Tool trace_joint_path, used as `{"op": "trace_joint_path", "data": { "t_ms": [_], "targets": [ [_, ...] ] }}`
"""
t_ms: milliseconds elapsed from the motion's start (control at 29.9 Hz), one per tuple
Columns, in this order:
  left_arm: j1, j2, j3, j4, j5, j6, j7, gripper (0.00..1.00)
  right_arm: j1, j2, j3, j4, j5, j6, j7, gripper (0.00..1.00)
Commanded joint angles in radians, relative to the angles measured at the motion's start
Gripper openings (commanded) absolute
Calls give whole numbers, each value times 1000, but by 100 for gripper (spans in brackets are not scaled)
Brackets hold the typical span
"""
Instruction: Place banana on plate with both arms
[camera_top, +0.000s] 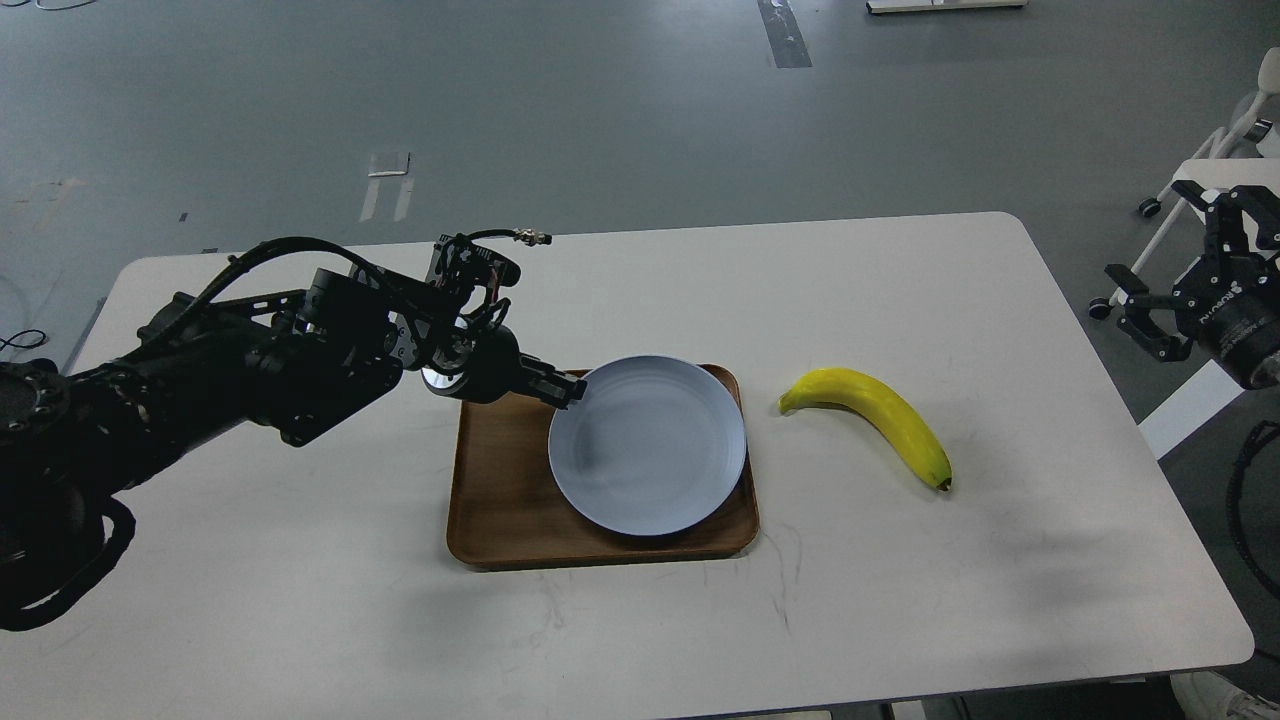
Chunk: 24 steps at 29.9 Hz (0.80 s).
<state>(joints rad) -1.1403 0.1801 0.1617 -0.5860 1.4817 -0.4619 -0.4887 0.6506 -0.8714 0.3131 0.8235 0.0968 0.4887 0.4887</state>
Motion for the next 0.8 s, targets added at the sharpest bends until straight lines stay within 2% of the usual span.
{"op": "trace_joint_path", "data": {
  "t_ms": [0,67,100,134,201,234,268,301,468,535,635,769],
  "targets": [
    [1,-1,12,2,0,2,0,0,0,2,-2,0,0,0,0,98],
    [-1,-1,12,2,-3,0,0,0,0,2,-2,2,0,0,0,98],
    [-1,-2,12,2,-6,-1,0,4,0,0,-2,0,0,0,0,98],
    [-3,-2,12,2,-8,-1,0,26,0,2,-2,0,0,0,0,98],
    [-4,-2,12,2,-11,-1,0,48,0,2,-2,0,0,0,0,98],
    [-6,-2,10,6,-12,2,0,74,0,0,-2,0,0,0,0,98],
    [-6,-2,10,9,-15,2,0,92,0,0,-2,2,0,0,0,98],
    [-6,-2,1,23,-27,5,0,100,0,2,-2,2,0,0,0,98],
    [-29,7,-10,101,-291,2,0,100,0,0,1,2,0,0,0,98],
    [-44,28,-28,101,-524,-8,0,100,0,0,1,2,0,0,0,98],
    [-33,125,-36,103,-930,-1,0,100,0,0,-3,2,0,0,0,98],
    [-3,191,-39,103,-1202,-14,0,100,0,3,-14,5,-2,0,0,98]
  ]
}}
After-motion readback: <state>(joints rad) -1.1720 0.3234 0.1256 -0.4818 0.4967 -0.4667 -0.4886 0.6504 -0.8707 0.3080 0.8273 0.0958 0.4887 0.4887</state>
